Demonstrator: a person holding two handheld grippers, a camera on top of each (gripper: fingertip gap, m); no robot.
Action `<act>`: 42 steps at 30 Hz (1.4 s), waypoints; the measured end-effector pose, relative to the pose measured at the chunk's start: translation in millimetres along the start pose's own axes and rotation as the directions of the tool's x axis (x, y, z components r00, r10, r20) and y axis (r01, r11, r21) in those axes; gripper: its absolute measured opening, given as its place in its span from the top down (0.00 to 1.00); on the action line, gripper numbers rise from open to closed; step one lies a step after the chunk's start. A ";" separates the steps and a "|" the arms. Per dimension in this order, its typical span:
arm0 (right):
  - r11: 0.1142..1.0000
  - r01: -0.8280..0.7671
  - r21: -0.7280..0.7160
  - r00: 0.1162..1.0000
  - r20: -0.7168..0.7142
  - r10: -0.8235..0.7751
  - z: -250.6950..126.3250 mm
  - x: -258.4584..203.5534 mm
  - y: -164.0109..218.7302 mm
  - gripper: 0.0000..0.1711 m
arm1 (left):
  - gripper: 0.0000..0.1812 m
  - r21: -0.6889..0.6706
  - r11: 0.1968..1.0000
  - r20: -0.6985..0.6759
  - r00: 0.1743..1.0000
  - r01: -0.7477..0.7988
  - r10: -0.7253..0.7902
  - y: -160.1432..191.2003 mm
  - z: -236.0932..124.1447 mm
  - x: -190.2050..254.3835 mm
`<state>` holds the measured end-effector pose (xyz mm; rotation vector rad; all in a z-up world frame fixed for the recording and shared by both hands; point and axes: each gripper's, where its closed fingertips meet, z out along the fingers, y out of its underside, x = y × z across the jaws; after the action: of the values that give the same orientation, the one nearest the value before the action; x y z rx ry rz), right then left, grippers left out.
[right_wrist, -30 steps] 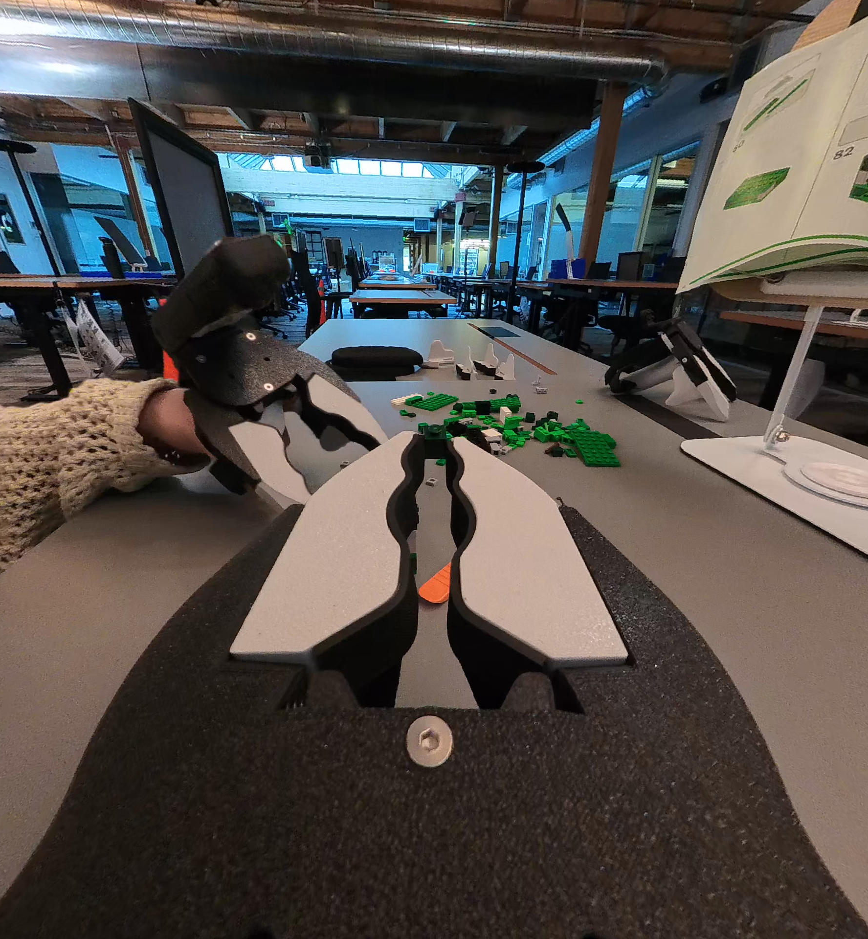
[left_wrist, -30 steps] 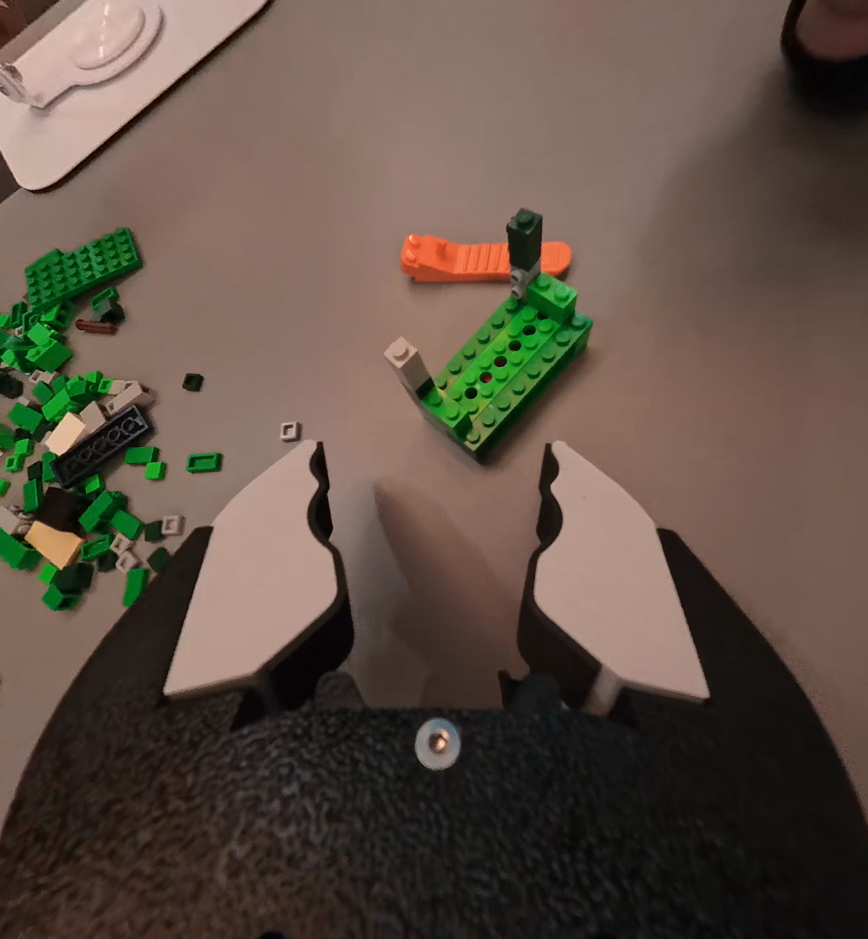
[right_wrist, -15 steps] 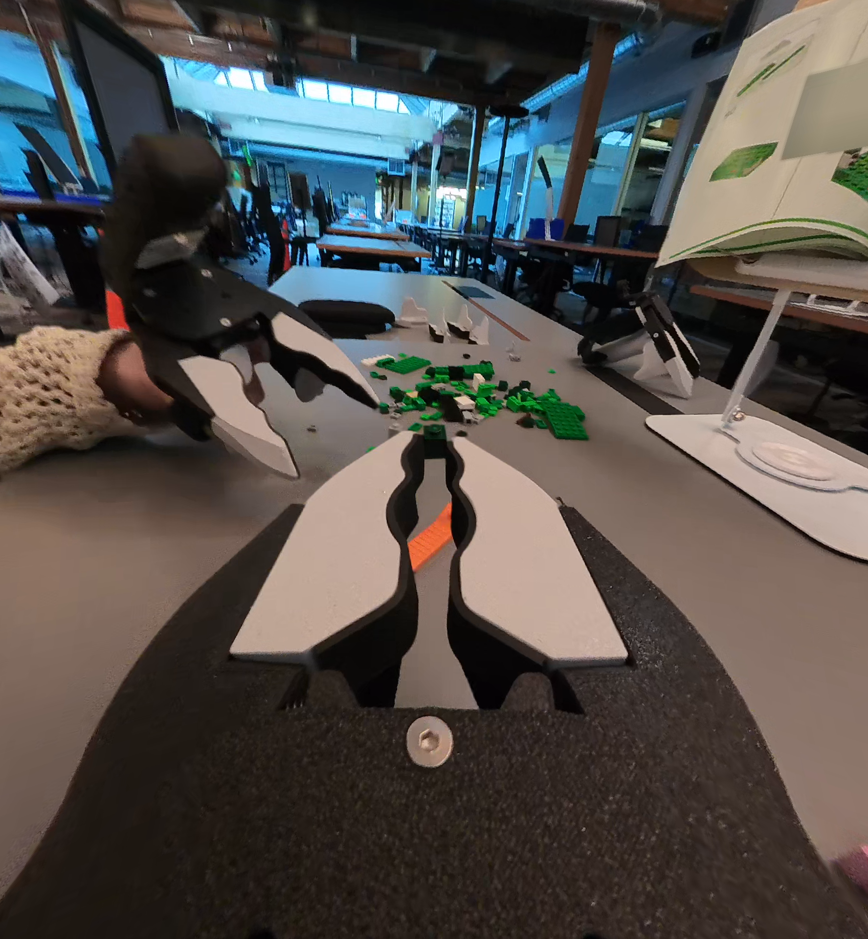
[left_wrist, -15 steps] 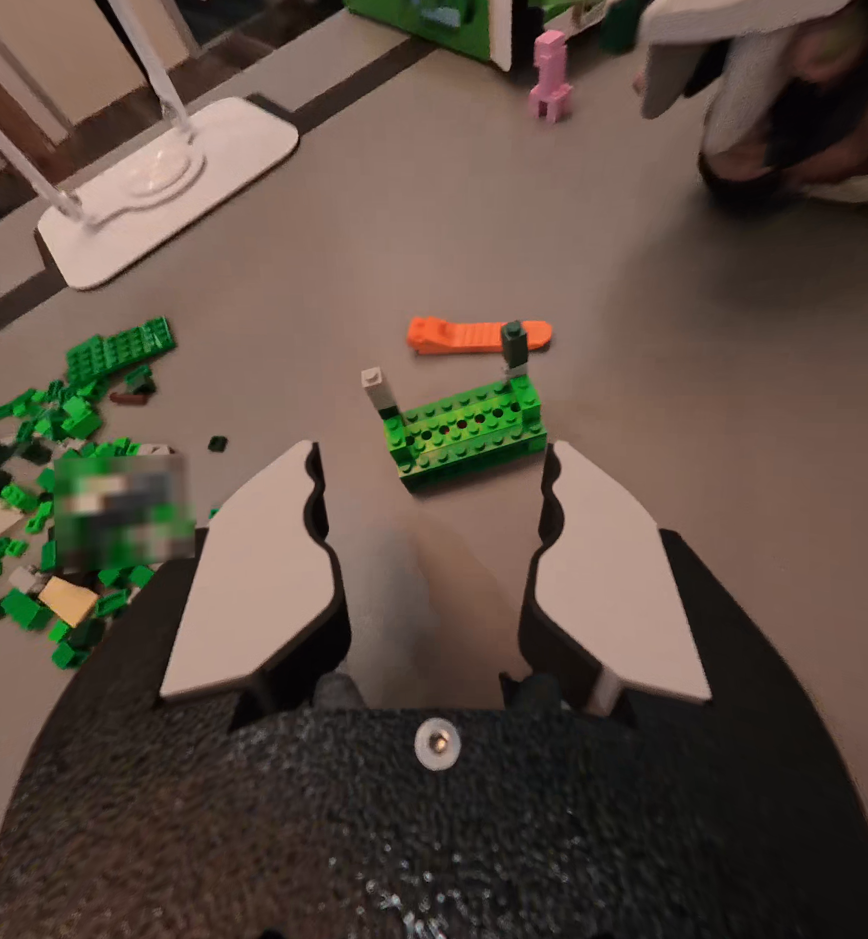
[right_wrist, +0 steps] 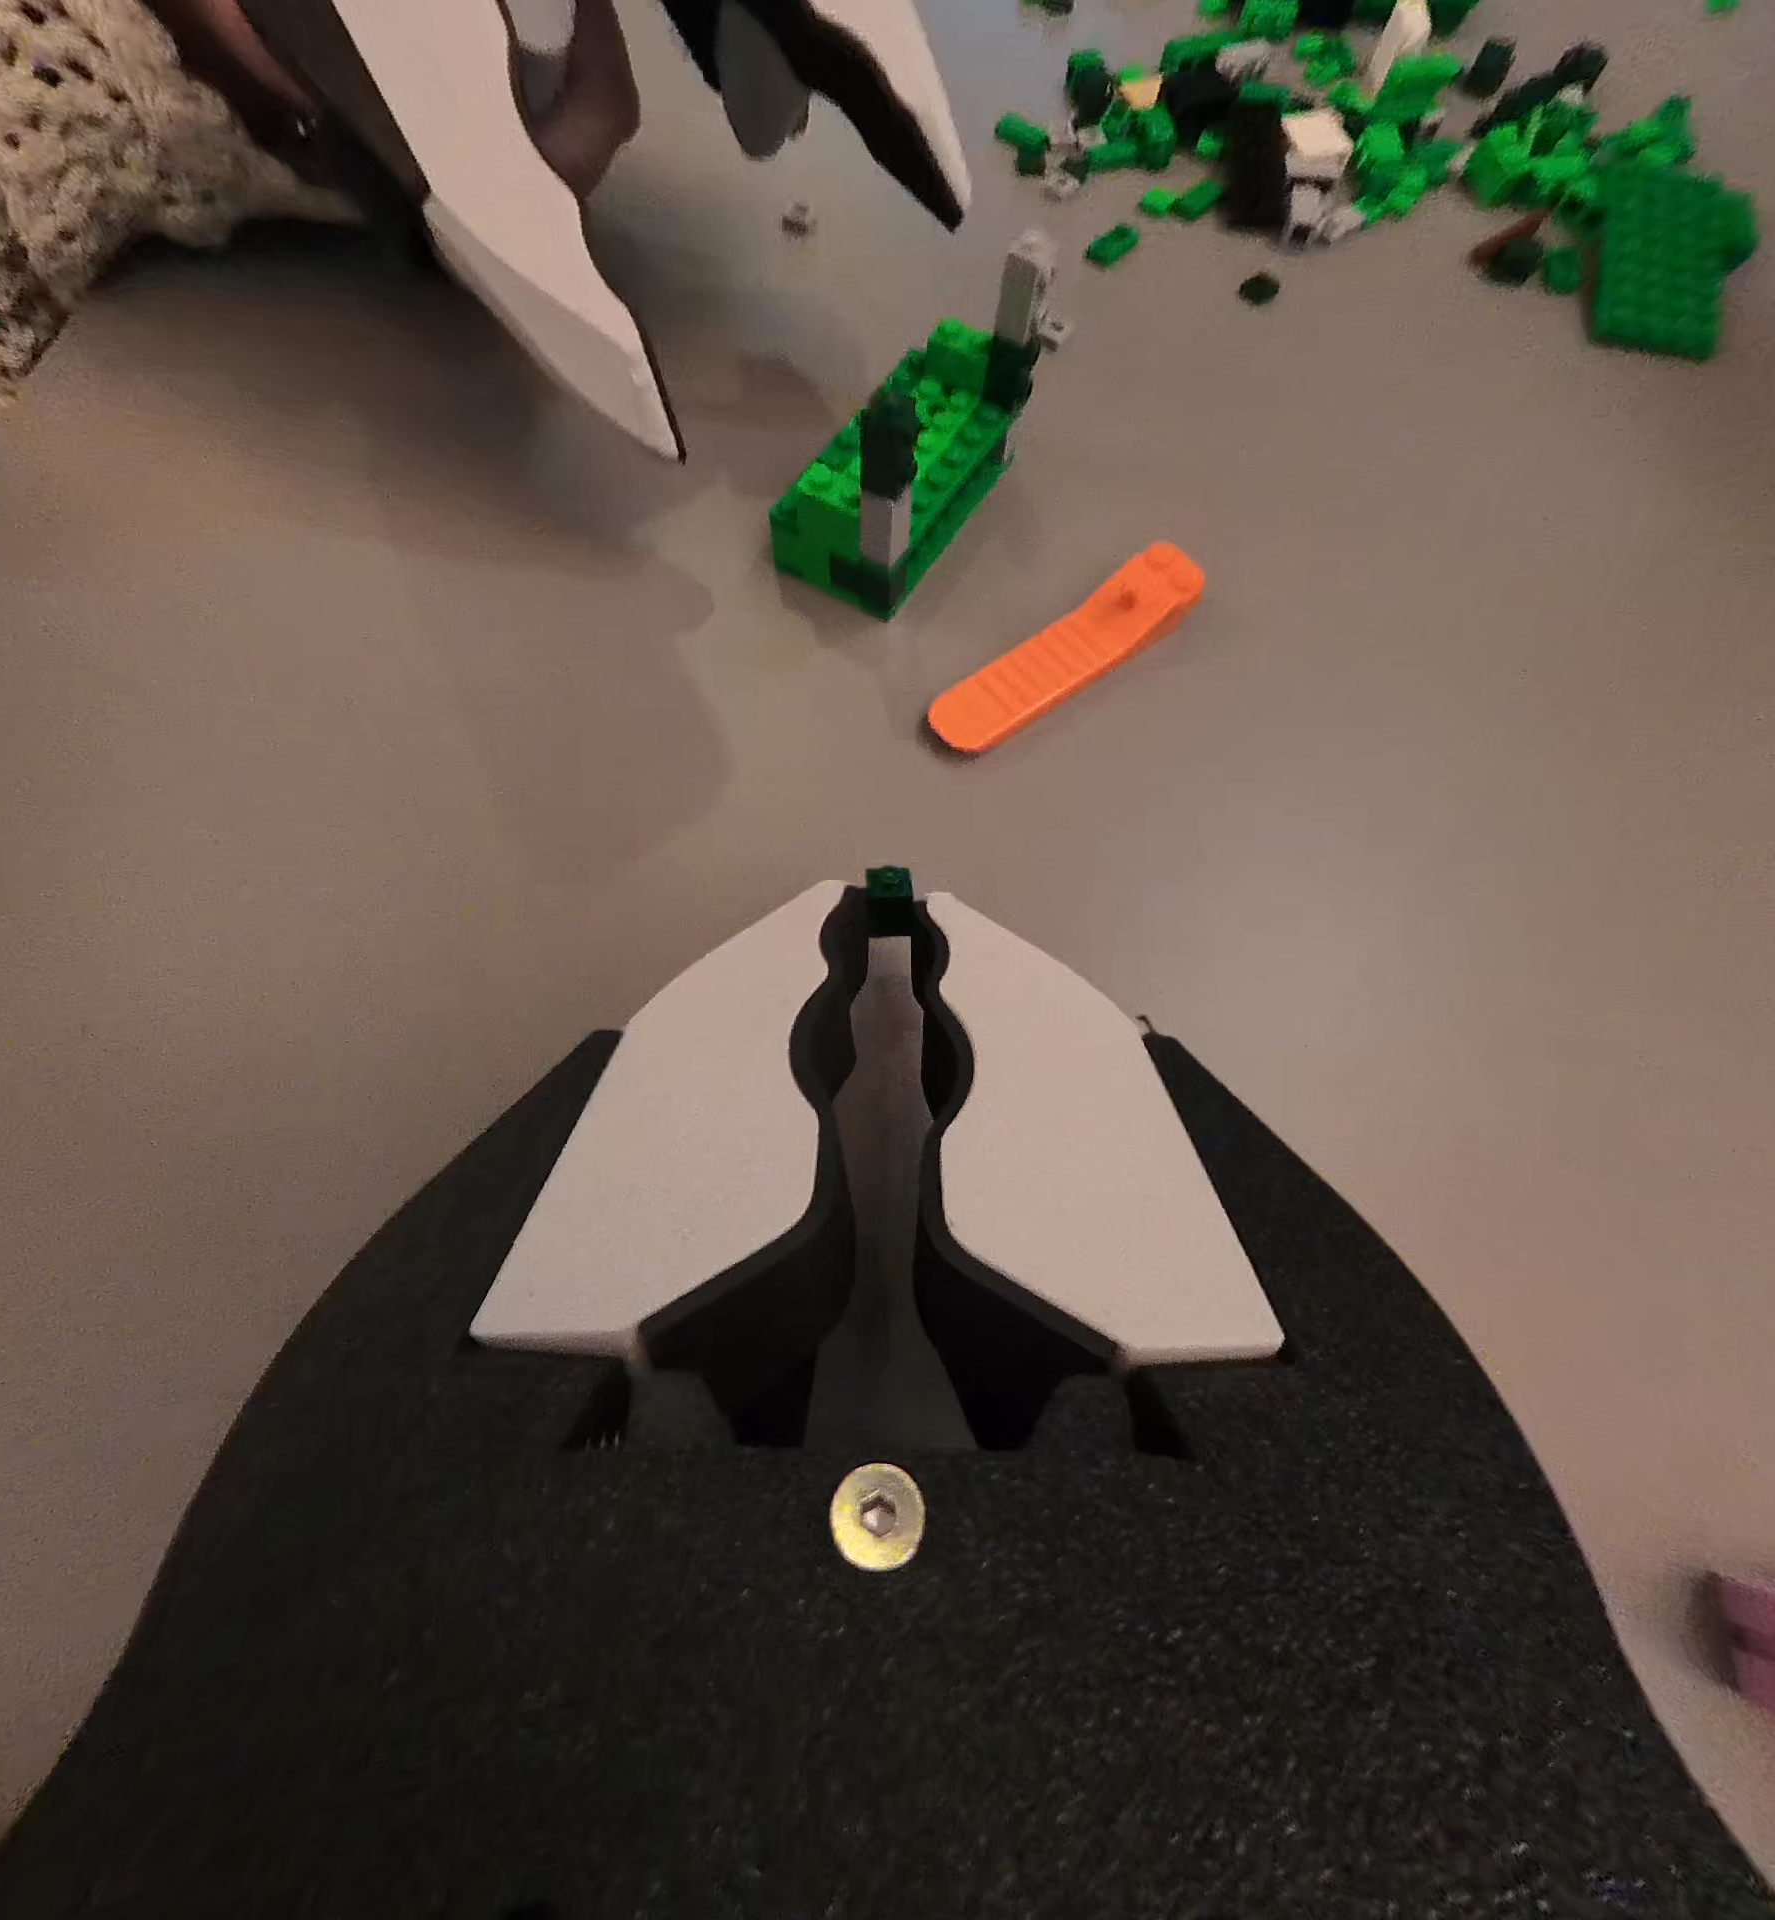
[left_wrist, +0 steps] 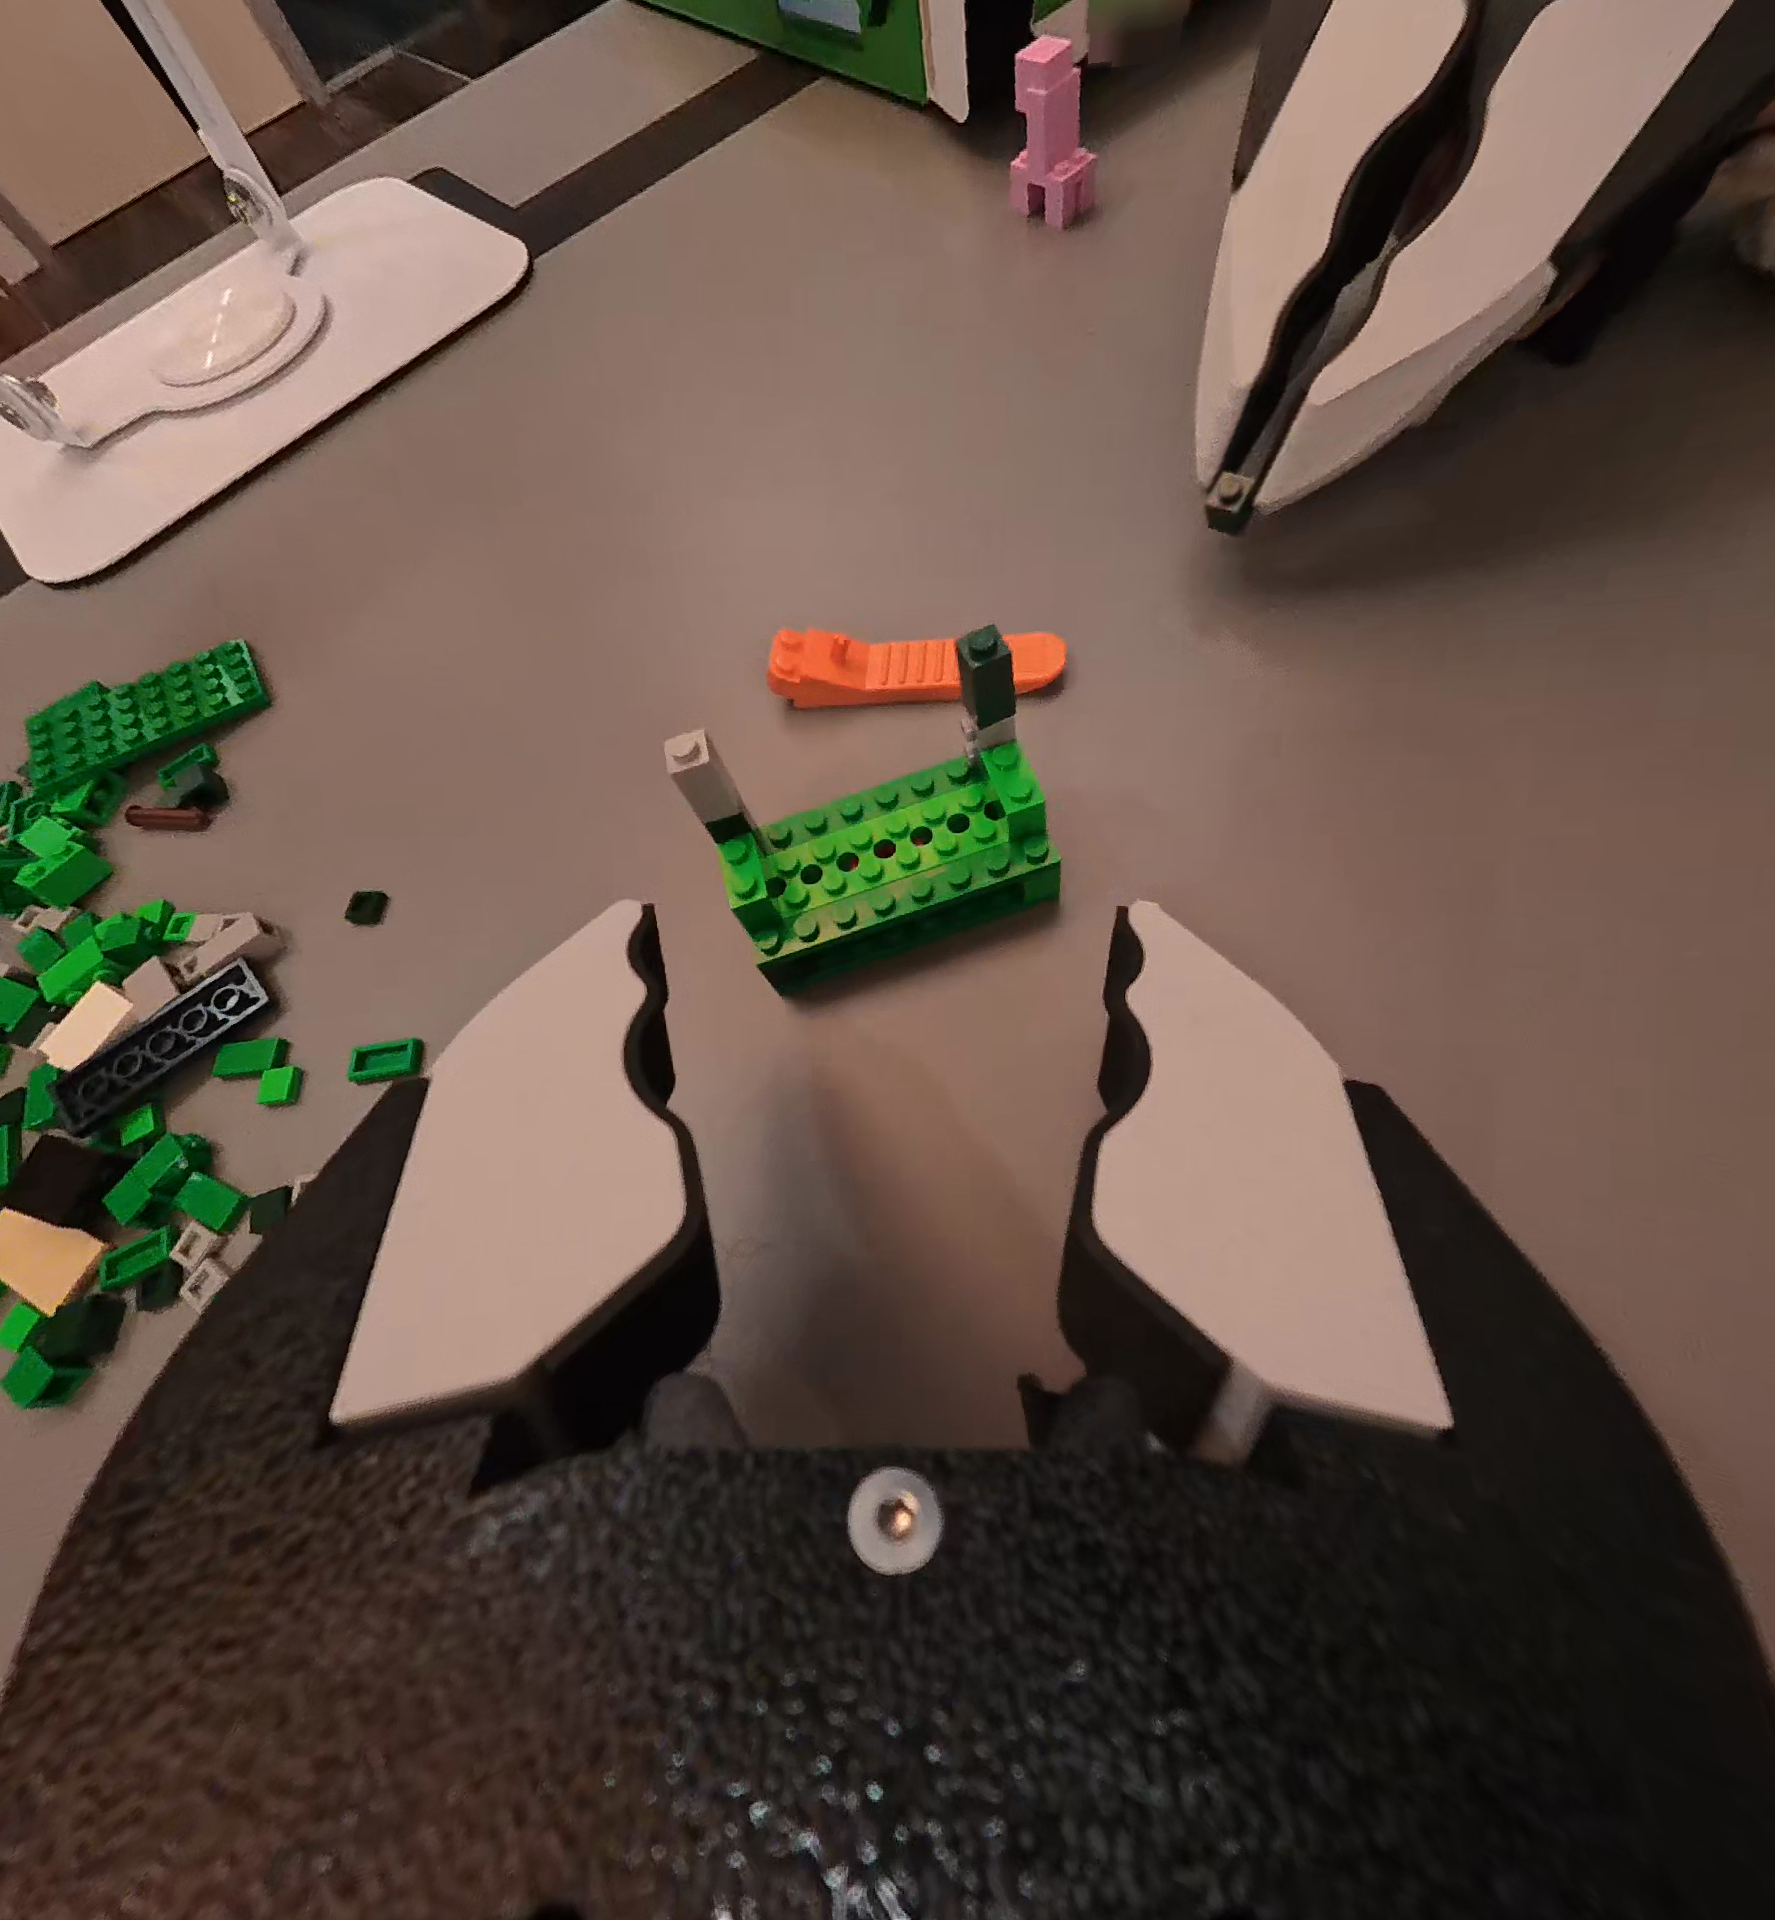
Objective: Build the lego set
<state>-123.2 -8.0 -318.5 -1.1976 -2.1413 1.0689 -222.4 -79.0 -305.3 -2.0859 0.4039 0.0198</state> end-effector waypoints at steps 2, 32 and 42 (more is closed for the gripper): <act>1.000 0.017 -0.027 1.000 0.013 -0.017 -3.0 0.0 7.1 0.96 | 0.55 0.000 1.000 -0.006 1.000 0.007 -0.007 0.6 0.5 0.7; 0.994 0.077 -0.072 0.994 0.080 -0.071 -18.0 -6.2 26.0 0.95 | 0.50 -0.161 0.974 0.018 0.987 0.159 -0.158 12.5 36.4 -5.5; 0.994 0.082 -0.072 0.994 0.083 -0.076 -18.3 -6.9 25.9 0.95 | 0.58 -0.152 0.975 0.042 0.987 0.160 -0.155 11.7 35.3 -5.4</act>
<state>-93.9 1.7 -328.7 -1.1103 -2.2890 1.0264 -225.7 -53.4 -332.6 -2.2632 0.2237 -0.0121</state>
